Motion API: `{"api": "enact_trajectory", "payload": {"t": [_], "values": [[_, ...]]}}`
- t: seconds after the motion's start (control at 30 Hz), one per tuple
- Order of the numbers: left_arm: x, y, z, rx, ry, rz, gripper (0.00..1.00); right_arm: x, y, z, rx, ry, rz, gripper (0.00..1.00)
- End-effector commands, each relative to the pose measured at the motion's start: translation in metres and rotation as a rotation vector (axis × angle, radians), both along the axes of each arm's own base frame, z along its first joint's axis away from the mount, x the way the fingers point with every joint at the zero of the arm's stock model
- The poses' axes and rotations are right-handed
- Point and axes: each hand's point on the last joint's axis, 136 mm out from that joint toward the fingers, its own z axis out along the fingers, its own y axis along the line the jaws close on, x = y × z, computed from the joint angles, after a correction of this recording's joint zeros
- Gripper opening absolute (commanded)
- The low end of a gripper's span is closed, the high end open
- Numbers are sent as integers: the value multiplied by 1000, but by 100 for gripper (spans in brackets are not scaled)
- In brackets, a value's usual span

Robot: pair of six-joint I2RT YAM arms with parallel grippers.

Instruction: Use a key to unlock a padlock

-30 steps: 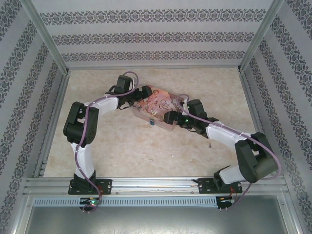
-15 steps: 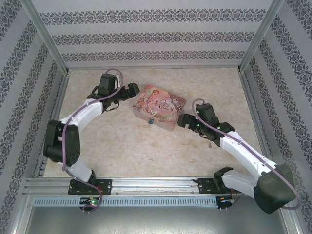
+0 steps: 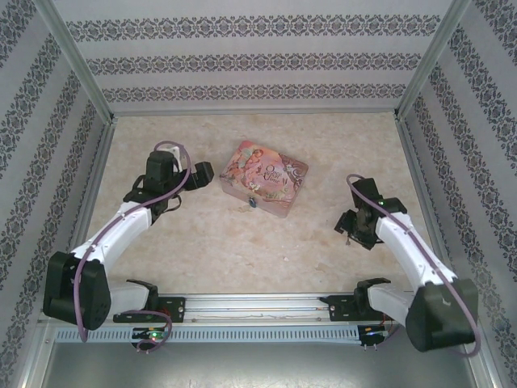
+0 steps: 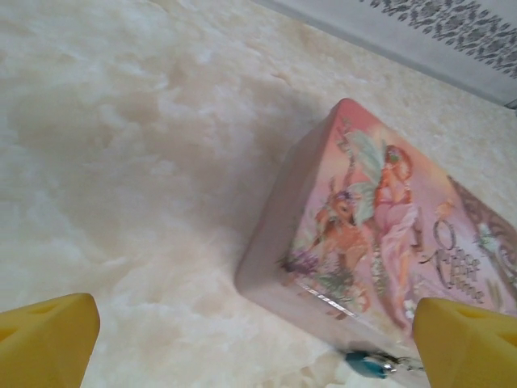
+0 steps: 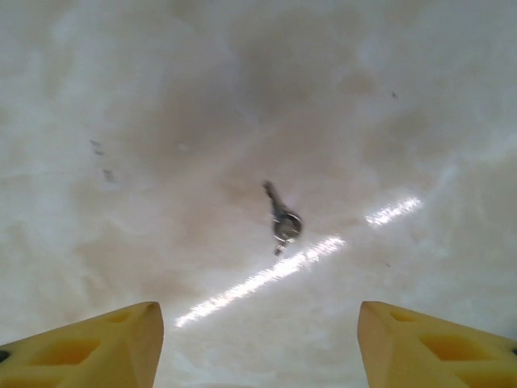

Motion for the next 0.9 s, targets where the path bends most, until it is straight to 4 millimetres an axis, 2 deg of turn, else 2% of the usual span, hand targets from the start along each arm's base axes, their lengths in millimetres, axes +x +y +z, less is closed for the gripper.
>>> {"api": "enact_trajectory", "payload": {"t": [0.0,0.17,0.3,0.43,0.87], "values": [[5,16,9,57,-73,31,99,-9,-1,-1,-9,125,49,56],[2,23,2,64,-54,48,99,1,0,-12,-13,174,66,49],[1,27,1,70,-47,52,99,6,-3,-21,-28,183,57,48],[1,29,2,67,-46,57,99,10,1,-31,-7,189,51,41],[2,28,2,47,-32,60,99,-1,0,-56,22,258,36,33]]}}
